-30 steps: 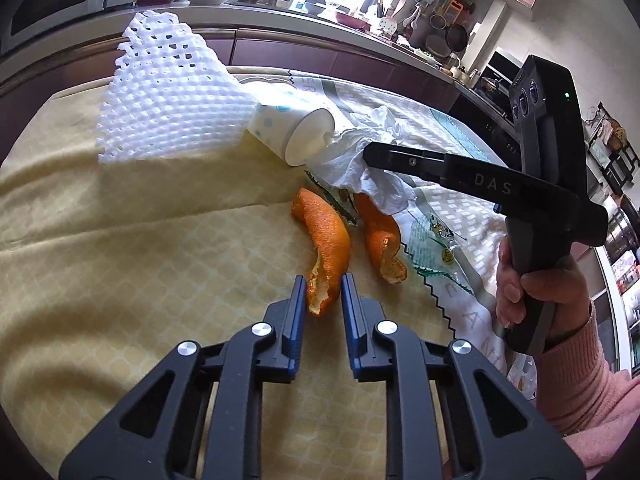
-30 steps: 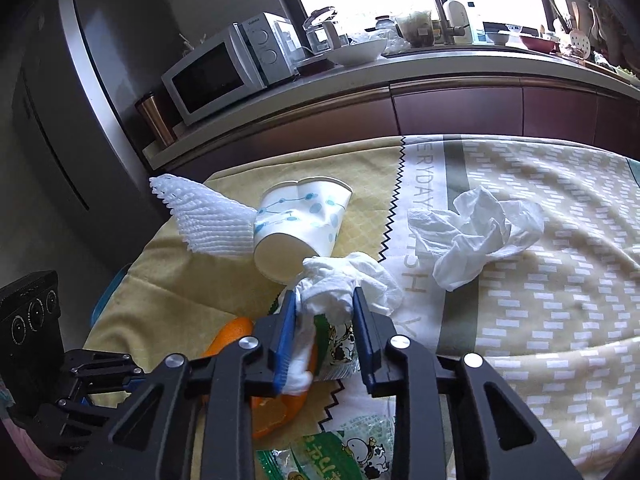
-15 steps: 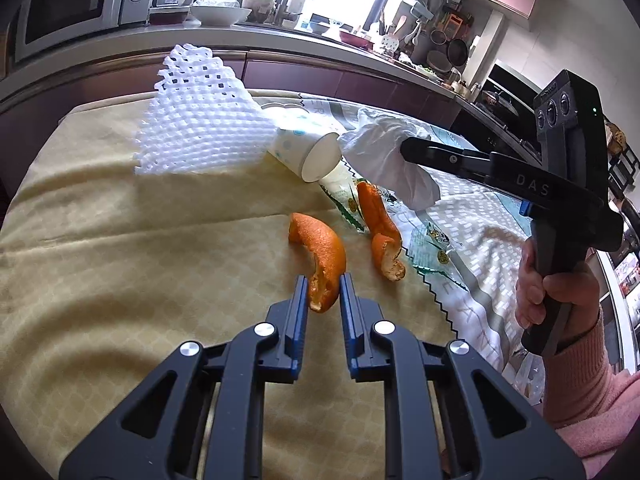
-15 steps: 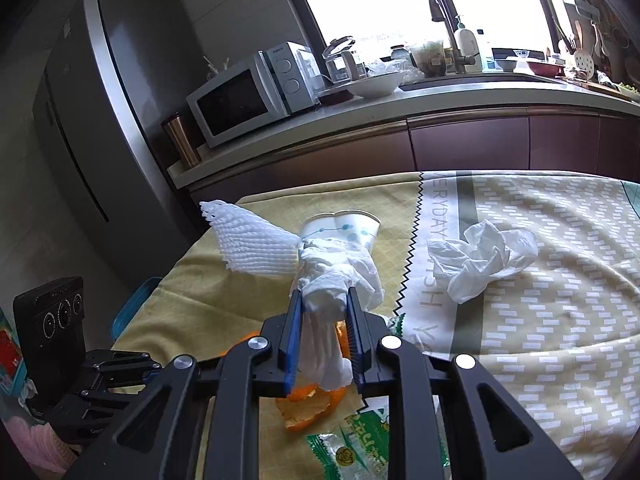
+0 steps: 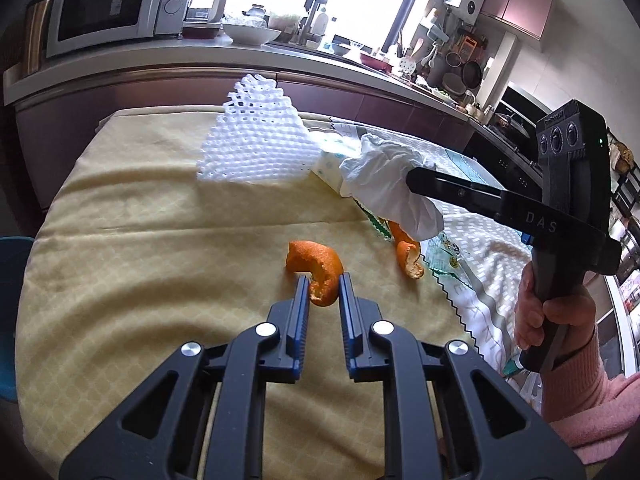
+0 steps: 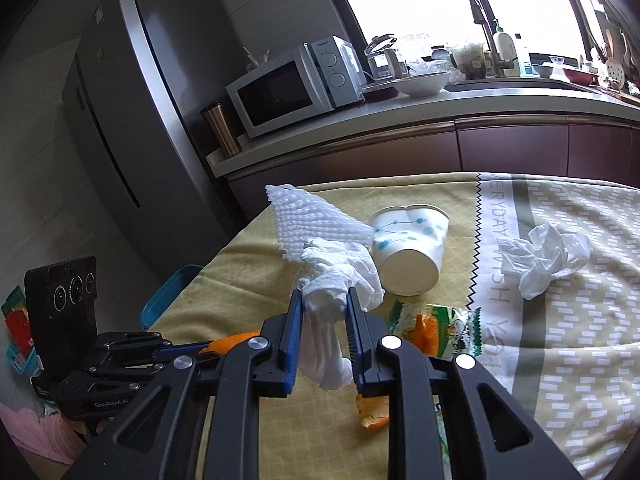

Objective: Collect trash
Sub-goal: 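Carry the orange peel and white tissue over the blue bin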

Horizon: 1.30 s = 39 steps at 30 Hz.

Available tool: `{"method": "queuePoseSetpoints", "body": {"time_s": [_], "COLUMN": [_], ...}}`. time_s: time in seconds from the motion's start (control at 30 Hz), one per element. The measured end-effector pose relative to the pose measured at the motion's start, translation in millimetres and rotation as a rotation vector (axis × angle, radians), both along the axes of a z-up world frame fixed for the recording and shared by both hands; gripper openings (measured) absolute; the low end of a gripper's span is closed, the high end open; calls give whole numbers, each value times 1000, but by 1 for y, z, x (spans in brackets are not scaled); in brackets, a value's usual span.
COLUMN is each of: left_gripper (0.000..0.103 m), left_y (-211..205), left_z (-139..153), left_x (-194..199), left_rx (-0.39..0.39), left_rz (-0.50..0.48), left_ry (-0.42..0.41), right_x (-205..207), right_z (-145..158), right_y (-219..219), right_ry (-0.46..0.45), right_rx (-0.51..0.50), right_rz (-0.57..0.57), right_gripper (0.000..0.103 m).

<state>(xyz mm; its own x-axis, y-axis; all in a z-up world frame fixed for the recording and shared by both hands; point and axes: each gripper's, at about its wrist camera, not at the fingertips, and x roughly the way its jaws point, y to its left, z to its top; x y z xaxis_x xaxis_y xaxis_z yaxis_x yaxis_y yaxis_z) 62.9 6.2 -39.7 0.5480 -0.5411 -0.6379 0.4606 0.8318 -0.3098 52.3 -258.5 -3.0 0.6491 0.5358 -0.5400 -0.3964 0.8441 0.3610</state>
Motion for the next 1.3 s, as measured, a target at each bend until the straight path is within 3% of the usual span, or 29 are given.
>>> {"method": "queuePoseSetpoints", "body": {"time_s": [0.73,1.3], "left_gripper": [14,14], "left_y": [84,183], "left_z": [15,32], "left_x": [-18,-34], "left_rx": [-18,-24], "left_rz": [193,441], "left_ry": [-58,-104], "right_x": [7,30], "right_z": [2,7], "right_y": [68,165], "right_ry": [15,17], "right_rx": [32,28], "right_rz": [158,375], "right_gripper": [20,20]}}
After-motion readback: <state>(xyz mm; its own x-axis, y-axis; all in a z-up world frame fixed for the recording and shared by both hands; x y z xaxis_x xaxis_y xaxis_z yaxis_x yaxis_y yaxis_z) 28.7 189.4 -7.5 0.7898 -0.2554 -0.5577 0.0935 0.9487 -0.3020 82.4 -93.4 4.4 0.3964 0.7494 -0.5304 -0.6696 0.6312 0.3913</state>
